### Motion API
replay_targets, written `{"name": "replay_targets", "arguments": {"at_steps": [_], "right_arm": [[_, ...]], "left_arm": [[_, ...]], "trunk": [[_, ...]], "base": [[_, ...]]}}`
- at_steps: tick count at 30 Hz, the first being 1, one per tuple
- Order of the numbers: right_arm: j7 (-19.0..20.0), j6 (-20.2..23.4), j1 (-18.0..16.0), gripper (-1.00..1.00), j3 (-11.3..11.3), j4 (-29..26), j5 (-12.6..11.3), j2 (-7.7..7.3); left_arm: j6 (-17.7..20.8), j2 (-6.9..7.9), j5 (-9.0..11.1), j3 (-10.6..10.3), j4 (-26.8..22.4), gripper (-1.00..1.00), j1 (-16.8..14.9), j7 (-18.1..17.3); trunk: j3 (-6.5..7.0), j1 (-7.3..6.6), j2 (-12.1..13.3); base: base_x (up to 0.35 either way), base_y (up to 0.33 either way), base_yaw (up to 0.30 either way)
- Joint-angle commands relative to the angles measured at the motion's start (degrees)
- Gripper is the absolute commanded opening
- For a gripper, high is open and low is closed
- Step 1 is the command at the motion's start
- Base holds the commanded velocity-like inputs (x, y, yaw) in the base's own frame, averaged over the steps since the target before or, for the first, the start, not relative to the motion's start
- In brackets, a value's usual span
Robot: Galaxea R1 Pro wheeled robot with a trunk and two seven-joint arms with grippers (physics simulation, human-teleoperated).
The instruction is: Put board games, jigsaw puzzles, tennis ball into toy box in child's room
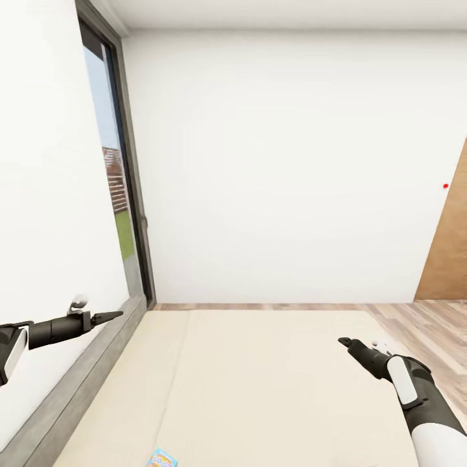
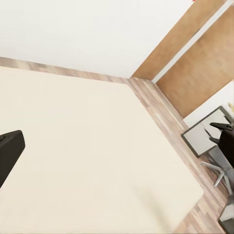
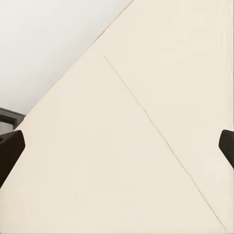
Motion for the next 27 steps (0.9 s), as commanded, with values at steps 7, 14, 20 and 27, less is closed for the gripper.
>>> {"name": "replay_targets", "arguments": {"at_steps": [7, 14, 20, 27], "right_arm": [[0.27, 0.27, -0.04, 1.00, -0.18, -0.03, 0.16, 0.03], [0.27, 0.23, -0.04, 1.00, -0.17, -0.05, 0.16, 0.03], [0.27, 0.22, -0.04, 1.00, -0.16, -0.05, 0.16, 0.03], [0.27, 0.22, -0.04, 1.00, -0.11, -0.05, 0.16, 0.03]], "left_arm": [[0.60, 0.01, 0.15, 0.00, -0.02, 1.00, 0.00, -0.11], [0.60, 0.01, 0.15, 0.02, -0.02, 1.00, 0.00, -0.11], [0.60, 0.01, 0.15, 0.02, 0.00, 1.00, 0.00, -0.11], [0.60, 0.01, 0.12, 0.02, -0.01, 1.00, 0.00, -0.09]], "trunk": [[-0.03, 0.02, -0.05], [-0.03, 0.02, -0.05], [-0.03, 0.02, -0.05], [-0.03, 0.02, -0.05]], "base": [[0.000, 0.007, -0.171], [0.000, 0.001, -0.043], [0.000, 0.000, -0.010], [0.000, 0.000, -0.003]]}}
